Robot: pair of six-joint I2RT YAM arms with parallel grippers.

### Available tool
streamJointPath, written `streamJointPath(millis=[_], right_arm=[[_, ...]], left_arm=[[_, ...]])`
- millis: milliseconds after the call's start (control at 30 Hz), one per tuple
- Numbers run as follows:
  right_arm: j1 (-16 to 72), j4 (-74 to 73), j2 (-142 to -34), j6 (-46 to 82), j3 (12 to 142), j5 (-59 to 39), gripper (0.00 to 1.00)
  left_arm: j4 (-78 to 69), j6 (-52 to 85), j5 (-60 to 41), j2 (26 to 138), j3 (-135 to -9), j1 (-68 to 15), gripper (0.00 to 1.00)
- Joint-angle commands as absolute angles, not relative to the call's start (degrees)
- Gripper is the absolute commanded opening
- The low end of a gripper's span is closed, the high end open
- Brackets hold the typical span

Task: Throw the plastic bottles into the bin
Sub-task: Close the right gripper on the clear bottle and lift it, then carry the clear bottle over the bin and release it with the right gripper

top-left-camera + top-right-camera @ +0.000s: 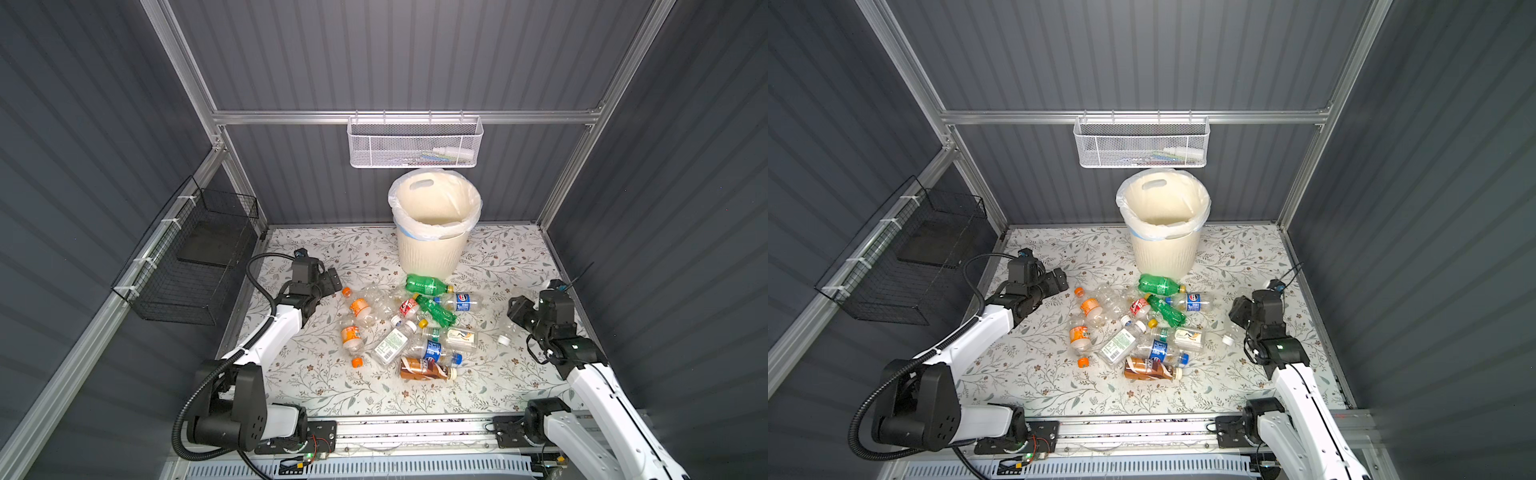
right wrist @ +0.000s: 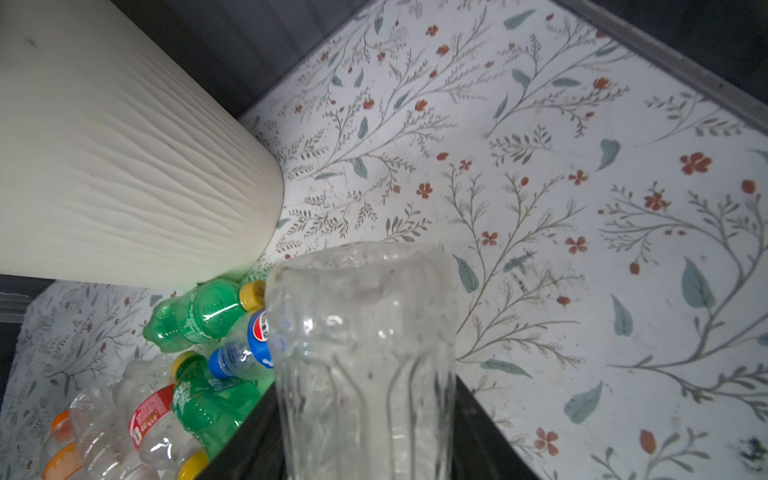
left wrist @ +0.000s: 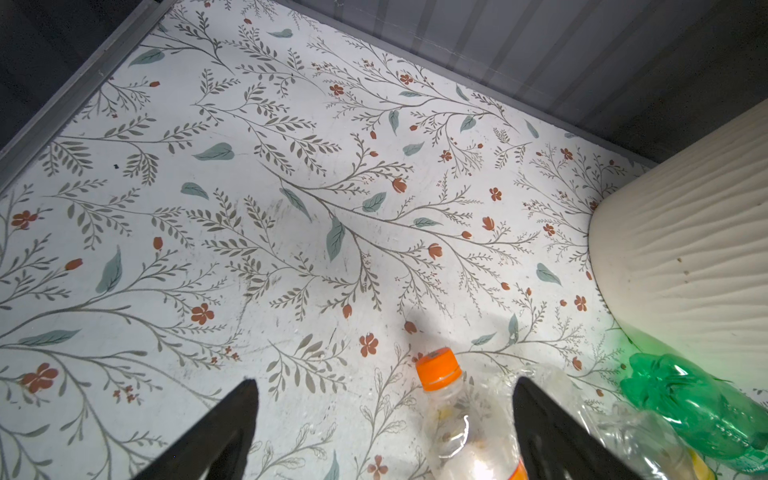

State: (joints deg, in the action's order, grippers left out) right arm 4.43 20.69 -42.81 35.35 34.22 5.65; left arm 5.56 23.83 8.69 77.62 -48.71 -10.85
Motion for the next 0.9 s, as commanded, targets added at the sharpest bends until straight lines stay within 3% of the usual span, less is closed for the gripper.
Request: streamJointPath(millis=[0, 233, 367, 533, 667, 767, 833, 867], right_arm=[[3.47, 16.39, -38.41, 32.38, 37.22, 5.66, 0.49], [2.77, 3.57, -30.86, 25.18, 41.14, 7.74, 0.49], [2.73, -6.86, -34.74, 23.1, 46.5, 5.8, 0.48], [2.97, -13.76, -56.65, 27.72, 66.09, -6.02, 0.46], [7.85, -1.92, -83.09, 27.9, 96.18, -17.43, 0.47], [11.01, 20.96, -100.6, 22.18, 123.7, -20.86, 0.72], [10.86, 24.16, -103.59, 22.31, 128.17, -19.97, 0.92], [10.54, 22.85, -102.95, 22.44, 126.56, -16.83, 0.95]], left_arm=[[6.14, 23.47, 7.82, 76.19, -50.32, -11.16, 0.96], [6.33, 22.59, 7.31, 73.63, -49.88, -11.86, 0.96], [6.15, 22.23, 7.03, 71.1, -48.88, -12.19, 0.96], [7.64, 22.16, 6.94, 68.1, -47.4, -13.41, 0.96], [9.59, 23.03, 7.42, 66.22, -45.44, -14.93, 0.96], [12.22, 23.97, 7.47, 64.8, -44.33, -16.1, 0.97], [14.2, 24.4, 7.39, 63.54, -43.31, -16.73, 0.99], [14.97, 24.65, 7.23, 62.69, -42.63, -16.94, 1.0]])
